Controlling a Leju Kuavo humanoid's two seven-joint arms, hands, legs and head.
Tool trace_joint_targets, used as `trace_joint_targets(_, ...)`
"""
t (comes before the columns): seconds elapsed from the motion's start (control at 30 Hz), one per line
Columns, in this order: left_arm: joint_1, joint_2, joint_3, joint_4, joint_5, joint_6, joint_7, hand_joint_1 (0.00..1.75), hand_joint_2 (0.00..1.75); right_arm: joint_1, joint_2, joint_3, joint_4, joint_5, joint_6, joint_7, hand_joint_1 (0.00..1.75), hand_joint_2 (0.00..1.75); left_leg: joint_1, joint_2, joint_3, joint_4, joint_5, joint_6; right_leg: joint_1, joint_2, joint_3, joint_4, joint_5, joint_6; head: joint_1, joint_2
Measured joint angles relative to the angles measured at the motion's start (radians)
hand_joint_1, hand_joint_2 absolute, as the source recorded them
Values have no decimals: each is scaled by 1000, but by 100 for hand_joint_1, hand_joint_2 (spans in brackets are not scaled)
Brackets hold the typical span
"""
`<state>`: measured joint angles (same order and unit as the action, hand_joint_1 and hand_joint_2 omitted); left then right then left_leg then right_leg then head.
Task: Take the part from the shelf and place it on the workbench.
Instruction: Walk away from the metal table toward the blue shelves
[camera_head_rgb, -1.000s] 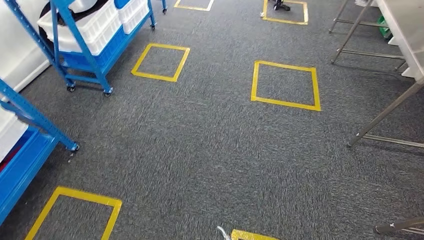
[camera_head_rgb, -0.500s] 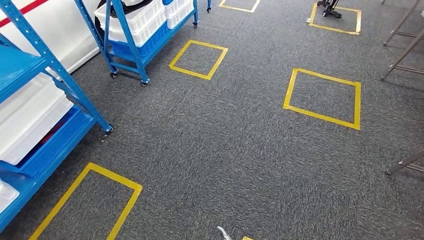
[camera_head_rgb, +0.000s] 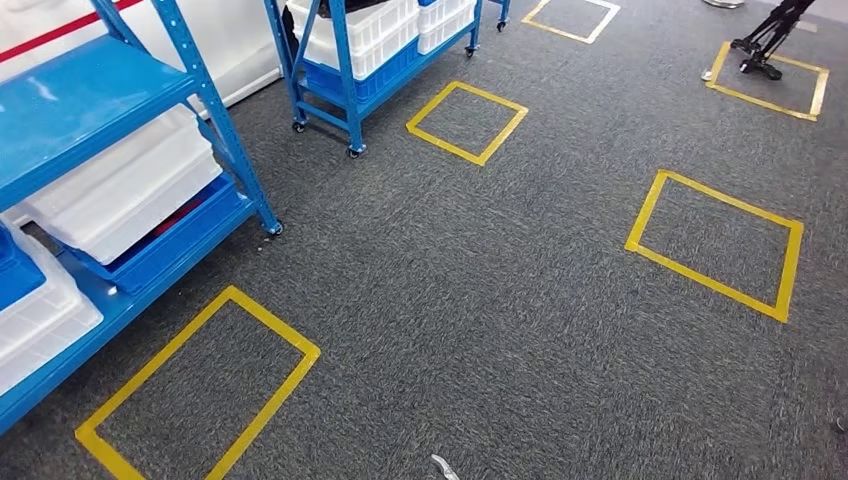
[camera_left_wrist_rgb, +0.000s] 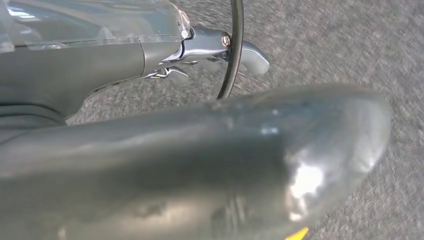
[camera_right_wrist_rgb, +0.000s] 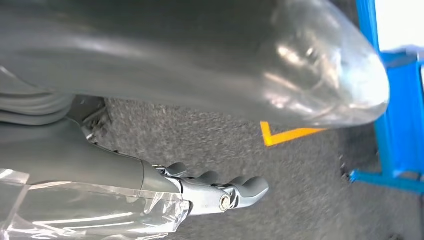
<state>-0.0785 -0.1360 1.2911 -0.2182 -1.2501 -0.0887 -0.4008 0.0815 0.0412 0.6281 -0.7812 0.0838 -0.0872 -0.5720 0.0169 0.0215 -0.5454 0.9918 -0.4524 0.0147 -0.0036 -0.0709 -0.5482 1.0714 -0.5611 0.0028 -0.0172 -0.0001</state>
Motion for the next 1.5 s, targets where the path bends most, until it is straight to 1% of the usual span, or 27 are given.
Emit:
trace_joint_targets(0.07,-2,0,0,0,0,-2,2,0,0,0,-2,3,4,-4,-4,-2,0,0,-1,-25,-7,0,4,7,-3,53,-64,131,-67,3,5,0)
trace_joint_targets(0.1,-2,0,0,0,0,-3,3,0,0,0,-4,4,5,-6,-5,-2,0,0,-1,-39,-10,1,5,7,-4,62,-94,189,-86,4,6,0)
trace_joint_targets(0.13,-1,0,0,0,0,-3,4,0,0,0,-5,5,6,-8,-6,-2,0,0,-2,-54,-12,3,6,7,-4,66,-110,215,-84,4,6,0)
trace_joint_targets(0.17,1,0,0,0,0,-3,5,0,0,0,-5,6,6,-10,-7,-2,0,0,-2,-70,-13,5,6,7,-4,68,-107,202,-63,3,6,0)
trace_joint_targets(0.2,1,0,0,0,0,-3,5,0,0,0,-6,7,6,-12,-8,-2,0,0,-2,-85,-13,7,6,6,-5,74,-86,153,-26,2,7,0)
trace_joint_targets(0.27,1,0,1,0,0,-3,5,0,0,0,-6,8,7,-14,-8,-2,0,0,-3,-115,-15,14,5,-1,-8,114,-26,19,39,-2,6,0)
trace_joint_targets(0.33,0,-1,1,0,0,-3,5,0,0,0,-7,11,7,-16,-9,-1,0,0,-3,-136,-22,19,5,-13,-8,145,1,-46,59,-7,6,0)
trace_joint_targets(0.37,1,-1,1,0,0,-4,6,0,0,-1,-8,13,8,-17,-9,-1,0,0,-3,-145,-25,18,7,-20,-5,144,0,-47,59,-11,5,0)
trace_joint_targets(0.43,5,0,2,0,3,-5,8,0,0,-2,-7,18,8,-19,-11,-1,0,0,-1,-151,-32,18,7,-33,-5,121,2,-53,65,-23,5,0)
trace_joint_targets(0.47,5,1,3,0,5,-6,10,0,0,-3,-7,21,8,-20,-12,-1,0,0,-1,-133,-41,34,-5,-37,-6,108,3,-58,68,-31,2,0)
trace_joint_targets(0.57,2,1,6,0,11,-12,13,0,0,-3,-8,29,11,-22,-15,0,0,0,-3,-49,-113,193,-99,-47,-4,61,3,-65,70,-46,-12,0)
trace_joint_targets(0.6,2,0,6,0,13,-14,13,0,0,-3,-8,30,13,-22,-16,0,0,0,-3,-37,-141,255,-125,-49,-1,44,3,-65,69,-47,-13,0)
trace_joint_targets(0.63,2,0,6,0,13,-15,14,0,0,-3,-8,31,14,-23,-16,0,0,0,-3,-31,-155,291,-135,-50,1,28,3,-65,68,-48,-13,0)
trace_joint_targets(0.67,3,-1,7,0,14,-15,14,0,0,-4,-8,31,14,-23,-16,1,0,0,-3,-28,-151,291,-125,-50,3,13,3,-64,67,-49,-13,0)
trace_joint_targets(0.73,5,0,8,0,14,-15,14,0,0,-5,-8,32,15,-23,-17,1,0,0,-4,-8,-86,178,-65,-45,4,-15,8,-64,64,-47,-13,0)
trace_joint_targets(0.8,3,0,8,0,15,-15,16,0,0,-5,-8,33,15,-24,-17,0,0,0,-12,32,-18,52,-22,-32,9,-38,13,-63,59,-40,-12,0)
trace_joint_targets(0.87,2,0,8,0,14,-15,28,0,0,-6,-8,34,16,-28,-18,1,0,0,-18,43,-2,13,-16,-20,12,-57,18,-62,56,-31,-10,0)
trace_joint_targets(0.93,4,0,9,0,14,-10,46,0,0,-9,-8,38,18,-34,-18,1,0,0,-15,20,-2,7,-10,-10,10,-64,23,-61,52,-20,-9,0)
trace_joint_targets(1.0,5,-1,11,0,14,-3,59,0,0,-12,-10,45,20,-37,-18,1,0,0,-8,-2,2,-1,-1,0,6,-16,10,-23,21,-8,-5,0)
trace_joint_targets(1.07,1,-1,14,0,14,0,66,0,0,-12,-12,51,24,-39,-18,0,0,0,-6,-25,0,-4,5,8,2,47,-45,91,-44,-1,1,0)
trace_joint_targets(1.13,-1,-1,17,0,14,1,73,0,0,-14,-13,56,30,-41,-18,0,0,0,-7,-53,-5,-2,7,10,-1,64,-103,201,-83,1,2,0)
trace_joint_targets(1.17,0,-1,18,0,14,1,77,0,0,-16,-13,58,33,-42,-18,0,0,0,-7,-67,-6,0,7,10,-2,66,-112,212,-73,2,3,0)
trace_joint_targets(1.23,2,-1,20,0,14,1,83,0,0,-18,-13,63,36,-47,-18,0,0,0,-6,-98,-7,5,6,7,-5,77,-75,124,-4,1,3,0)
trace_joint_targets(1.3,0,-2,22,0,14,1,87,0,0,-20,-14,68,39,-52,-18,0,0,0,-7,-128,-11,13,4,-1,-10,126,-22,2,53,-3,3,0)
trace_joint_targets(1.37,-1,-3,24,0,14,1,89,0,0,-22,-15,74,41,-54,-18,0,0,0,-7,-149,-20,19,4,-13,-11,152,-6,-41,62,-8,2,0)
trace_joint_targets(1.43,1,-2,25,0,14,2,91,0,0,-24,-15,78,42,-55,-18,-1,0,0,-3,-162,-29,19,6,-27,-9,128,-6,-45,67,-19,3,0)
trace_joint_targets(1.5,3,-1,25,0,14,2,93,0,0,-25,-14,81,43,-55,-17,-1,0,0,-3,-121,-45,50,-16,-38,-10,102,-1,-55,71,-33,-2,0)
